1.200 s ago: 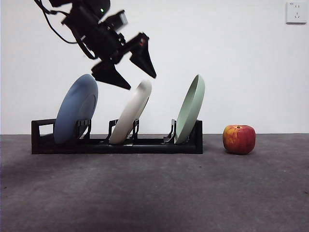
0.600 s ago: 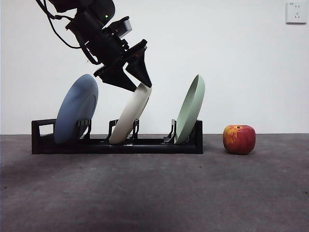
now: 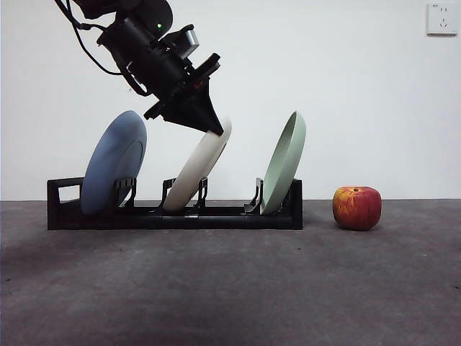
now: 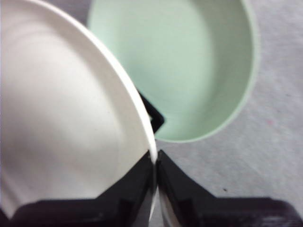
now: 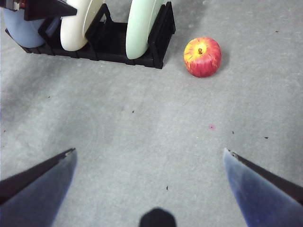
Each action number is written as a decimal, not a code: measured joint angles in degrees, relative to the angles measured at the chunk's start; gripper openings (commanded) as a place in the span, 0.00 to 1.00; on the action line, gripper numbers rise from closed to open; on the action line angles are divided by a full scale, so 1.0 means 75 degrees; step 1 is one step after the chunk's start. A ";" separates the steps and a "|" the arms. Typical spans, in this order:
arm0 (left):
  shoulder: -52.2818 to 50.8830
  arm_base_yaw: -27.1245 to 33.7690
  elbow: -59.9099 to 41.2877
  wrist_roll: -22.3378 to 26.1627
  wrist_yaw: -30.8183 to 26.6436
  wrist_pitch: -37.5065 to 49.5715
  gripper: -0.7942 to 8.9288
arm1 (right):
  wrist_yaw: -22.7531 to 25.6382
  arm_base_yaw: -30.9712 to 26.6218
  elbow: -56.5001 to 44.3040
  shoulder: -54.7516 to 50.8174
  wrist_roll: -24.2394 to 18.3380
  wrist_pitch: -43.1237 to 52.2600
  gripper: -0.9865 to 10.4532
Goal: Take the yellow plate from the plate rack,put the plate on the table,take the apple from the table,put the apple in the plate
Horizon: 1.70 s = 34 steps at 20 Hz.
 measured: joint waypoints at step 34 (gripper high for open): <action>-0.4048 -0.4881 -0.1973 0.1886 -0.5342 -0.3858 0.08 | 0.0000 0.0000 0.0000 0.0009 0.0026 0.0009 0.66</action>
